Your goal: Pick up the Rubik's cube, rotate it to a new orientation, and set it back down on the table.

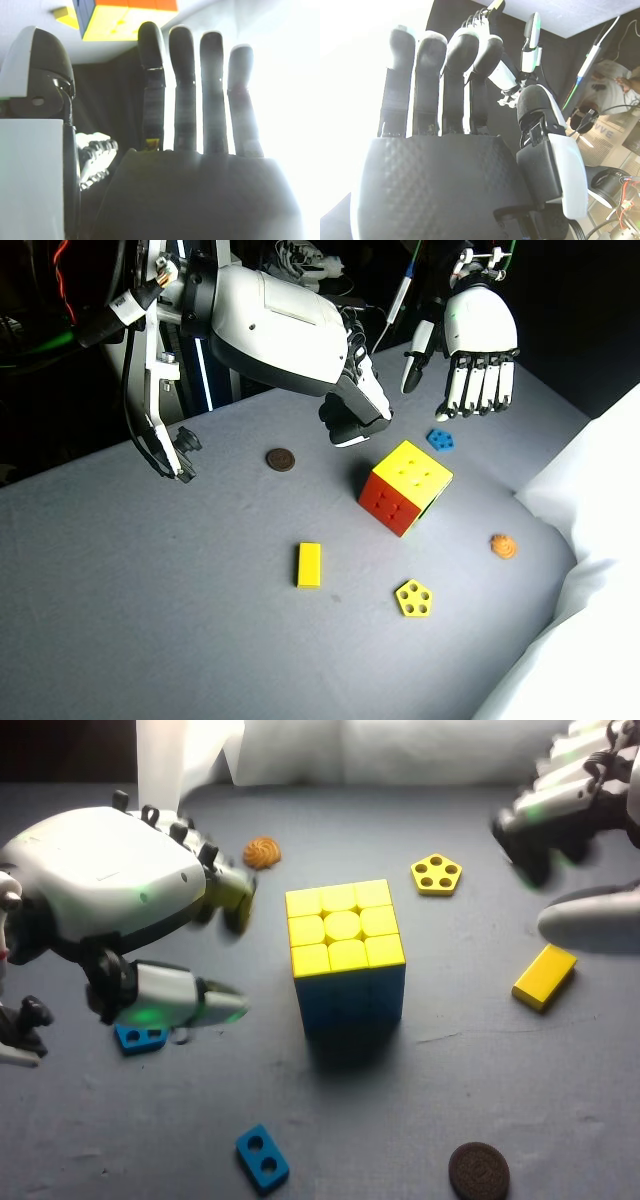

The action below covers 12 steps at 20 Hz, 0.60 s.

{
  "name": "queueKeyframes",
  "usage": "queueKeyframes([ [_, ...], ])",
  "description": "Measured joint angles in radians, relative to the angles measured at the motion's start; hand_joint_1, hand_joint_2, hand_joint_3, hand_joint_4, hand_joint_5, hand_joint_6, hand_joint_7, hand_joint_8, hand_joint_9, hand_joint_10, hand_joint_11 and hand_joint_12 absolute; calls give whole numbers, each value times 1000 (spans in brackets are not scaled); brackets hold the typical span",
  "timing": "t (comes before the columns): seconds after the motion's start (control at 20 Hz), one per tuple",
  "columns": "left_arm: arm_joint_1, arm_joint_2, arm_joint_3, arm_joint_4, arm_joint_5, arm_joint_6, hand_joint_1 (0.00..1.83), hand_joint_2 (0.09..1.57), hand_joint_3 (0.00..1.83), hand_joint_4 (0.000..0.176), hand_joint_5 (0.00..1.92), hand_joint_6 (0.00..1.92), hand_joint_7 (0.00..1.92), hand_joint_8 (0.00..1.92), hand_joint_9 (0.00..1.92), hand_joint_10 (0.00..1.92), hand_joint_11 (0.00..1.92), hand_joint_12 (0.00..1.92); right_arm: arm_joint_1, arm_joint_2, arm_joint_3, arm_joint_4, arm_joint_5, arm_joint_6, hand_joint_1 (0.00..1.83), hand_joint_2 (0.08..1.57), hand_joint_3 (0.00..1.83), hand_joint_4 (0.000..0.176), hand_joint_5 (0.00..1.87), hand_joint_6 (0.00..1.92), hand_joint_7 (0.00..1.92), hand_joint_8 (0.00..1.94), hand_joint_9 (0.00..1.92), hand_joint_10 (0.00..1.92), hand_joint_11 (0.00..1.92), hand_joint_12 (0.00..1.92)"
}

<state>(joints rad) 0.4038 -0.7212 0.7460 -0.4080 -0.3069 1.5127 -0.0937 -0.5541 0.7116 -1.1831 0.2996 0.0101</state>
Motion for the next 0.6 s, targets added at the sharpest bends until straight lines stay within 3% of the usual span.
queueKeyframes([
  [0.25, -27, 0, 5, -117, -13, 85, 0, 1253, 18, 16, 0, 0, 46, 8, 29, 5, 0, 142, 13, 1, -8, 0, -5, 55, 0, 1272, 28, 0, 0, 0, 18, 3, 12, 5, 0, 0],
  [0.4, -63, -18, 5, -385, -21, 274, 0, 1256, 9, 18, 0, 0, 62, 6, 43, 6, 0, 196, 14, 1, -11, 4, -5, 47, 0, 1273, 25, 0, 0, 0, 17, 2, 17, 6, 0, 0],
  [0.5, -95, -40, 3, -607, -44, 475, 0, 1261, 5, 11, 0, 0, 66, 2, 54, 5, 0, 241, 14, 0, -12, 81, -18, -60, 0, 1267, 20, 0, 0, 0, 24, 5, 18, 6, 0, 0],
  [0.6, -106, -80, 1, -686, -102, 555, 0, 1265, 4, 10, 0, 0, 54, 1, 49, 2, 0, 205, 10, -1, -12, 164, -36, -128, 0, 1269, 19, 0, 0, 0, 34, 8, 31, 11, 17, 8],
])
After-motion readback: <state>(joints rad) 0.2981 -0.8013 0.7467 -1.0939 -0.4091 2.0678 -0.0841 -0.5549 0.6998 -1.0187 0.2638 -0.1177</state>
